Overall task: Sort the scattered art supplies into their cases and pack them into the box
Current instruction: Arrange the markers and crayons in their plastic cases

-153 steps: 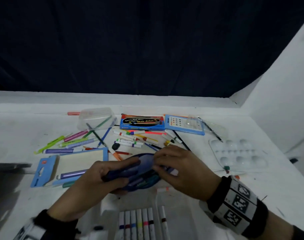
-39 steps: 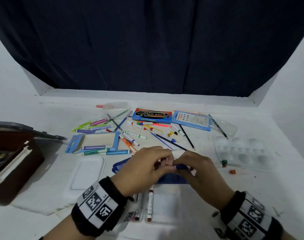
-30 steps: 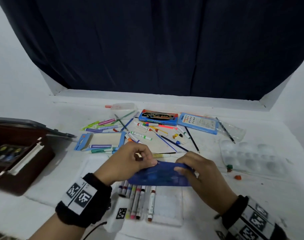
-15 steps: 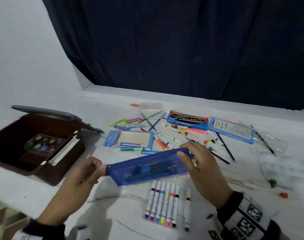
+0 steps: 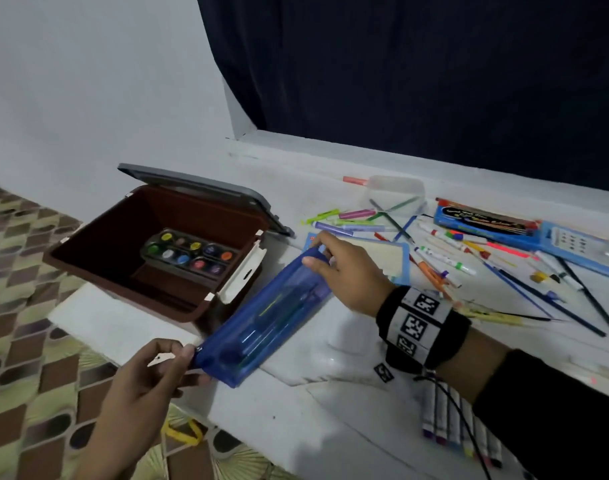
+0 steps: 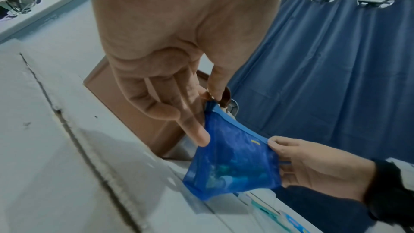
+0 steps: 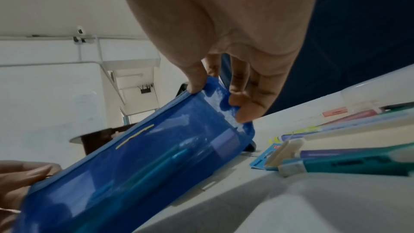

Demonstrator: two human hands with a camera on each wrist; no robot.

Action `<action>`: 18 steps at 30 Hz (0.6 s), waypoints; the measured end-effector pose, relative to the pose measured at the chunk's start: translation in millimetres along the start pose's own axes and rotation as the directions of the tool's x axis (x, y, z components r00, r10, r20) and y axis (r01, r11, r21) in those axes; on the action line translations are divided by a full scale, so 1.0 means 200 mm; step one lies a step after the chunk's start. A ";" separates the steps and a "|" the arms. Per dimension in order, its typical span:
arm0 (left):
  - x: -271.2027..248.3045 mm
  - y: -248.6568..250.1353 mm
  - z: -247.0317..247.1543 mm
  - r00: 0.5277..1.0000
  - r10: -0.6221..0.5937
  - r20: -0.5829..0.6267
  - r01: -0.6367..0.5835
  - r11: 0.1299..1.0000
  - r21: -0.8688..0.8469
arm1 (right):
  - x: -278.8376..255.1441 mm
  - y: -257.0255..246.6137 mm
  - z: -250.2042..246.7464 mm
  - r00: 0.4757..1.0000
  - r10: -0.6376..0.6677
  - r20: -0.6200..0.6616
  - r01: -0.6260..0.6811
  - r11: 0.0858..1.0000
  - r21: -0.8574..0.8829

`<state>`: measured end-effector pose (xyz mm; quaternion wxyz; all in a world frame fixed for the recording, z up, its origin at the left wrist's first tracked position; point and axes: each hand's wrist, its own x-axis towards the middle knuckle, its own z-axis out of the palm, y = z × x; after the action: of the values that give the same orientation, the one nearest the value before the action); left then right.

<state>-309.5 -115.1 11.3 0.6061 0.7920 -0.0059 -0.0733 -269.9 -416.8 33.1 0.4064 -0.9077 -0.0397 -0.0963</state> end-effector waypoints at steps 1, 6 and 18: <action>0.01 -0.01 -0.01 1.000 -0.008 -0.005 0.008 1.000 0.002 | 0.03 -0.01 0.02 1.000 0.013 0.003 -0.013 1.000 0.002; 0.01 -0.06 -0.02 0.991 0.134 -0.028 -0.128 0.979 0.159 | 0.02 -0.06 0.11 0.990 0.059 0.131 -0.060 0.998 0.005; -0.16 0.08 0.23 0.904 0.421 0.073 -0.418 0.837 0.353 | -0.39 -0.10 -0.03 0.991 -0.042 0.124 0.062 0.985 -0.162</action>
<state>-346.2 -159.6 19.3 0.4517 0.8691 -0.1901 0.0665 -349.5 -407.1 36.2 0.3238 -0.9412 -0.0796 -0.0553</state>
